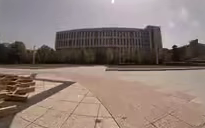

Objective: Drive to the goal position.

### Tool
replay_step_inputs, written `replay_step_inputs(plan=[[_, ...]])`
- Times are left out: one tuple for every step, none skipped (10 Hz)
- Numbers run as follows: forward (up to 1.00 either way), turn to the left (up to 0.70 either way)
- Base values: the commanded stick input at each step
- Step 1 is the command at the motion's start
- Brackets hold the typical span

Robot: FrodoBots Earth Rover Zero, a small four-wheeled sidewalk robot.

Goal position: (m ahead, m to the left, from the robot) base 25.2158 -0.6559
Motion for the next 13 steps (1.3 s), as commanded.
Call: replay_step_inputs(plan=[[1.00,0.00],[1.00,0.00],[1.00,0.00],[1.00,-0.01],[1.00,-0.02],[1.00,0.00],[1.00,0.00],[1.00,0.00],[1.00,0.00],[1.00,-0.08],[1.00,-0.22],[1.00,-0.35],[1.00,-0.36]])
